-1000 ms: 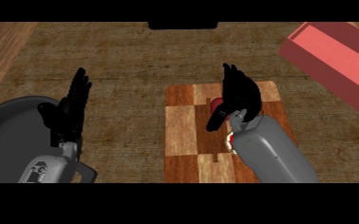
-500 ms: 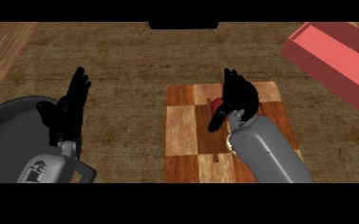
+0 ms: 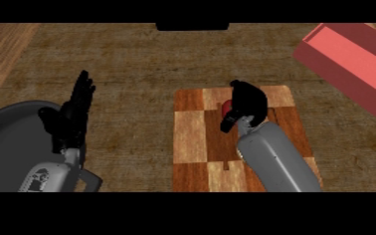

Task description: Pick the tomato from the cutting board and place it in the cardboard box

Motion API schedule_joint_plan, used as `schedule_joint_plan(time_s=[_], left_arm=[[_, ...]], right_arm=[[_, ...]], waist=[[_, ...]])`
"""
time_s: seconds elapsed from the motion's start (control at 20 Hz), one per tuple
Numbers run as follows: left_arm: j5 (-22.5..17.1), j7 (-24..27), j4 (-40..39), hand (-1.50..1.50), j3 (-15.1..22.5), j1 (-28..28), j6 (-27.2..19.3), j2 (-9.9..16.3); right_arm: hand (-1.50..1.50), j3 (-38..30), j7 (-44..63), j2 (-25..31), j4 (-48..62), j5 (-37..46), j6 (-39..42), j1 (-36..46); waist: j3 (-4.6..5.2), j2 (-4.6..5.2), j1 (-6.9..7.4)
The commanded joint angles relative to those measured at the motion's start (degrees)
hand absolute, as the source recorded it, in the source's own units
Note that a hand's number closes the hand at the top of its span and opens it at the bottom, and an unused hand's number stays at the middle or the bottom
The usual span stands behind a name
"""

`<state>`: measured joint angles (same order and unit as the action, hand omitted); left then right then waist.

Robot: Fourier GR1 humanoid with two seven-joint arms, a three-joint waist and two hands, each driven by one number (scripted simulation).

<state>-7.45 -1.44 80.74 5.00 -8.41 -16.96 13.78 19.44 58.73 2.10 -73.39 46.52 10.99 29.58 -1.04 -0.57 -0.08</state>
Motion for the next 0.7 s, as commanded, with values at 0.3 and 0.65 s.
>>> schedule_joint_plan(time_s=[0.3, 0.65], left_arm=[[1.9, -0.2, -1.1, 0.0, 0.5, 6.7, -0.8, -0.8], [1.1, -0.3, -5.4, 0.0, -2.4, 3.6, 0.5, 0.2]], right_arm=[[1.5, 2.2, -2.2, -0.7, 2.7, 6.8, -3.7, 2.5], [1.5, -1.1, -10.3, 7.3, -1.0, 3.9, -2.4, -5.7]], waist=[[1.05, 0.52, 0.78], [1.06, 0.61, -0.59]])
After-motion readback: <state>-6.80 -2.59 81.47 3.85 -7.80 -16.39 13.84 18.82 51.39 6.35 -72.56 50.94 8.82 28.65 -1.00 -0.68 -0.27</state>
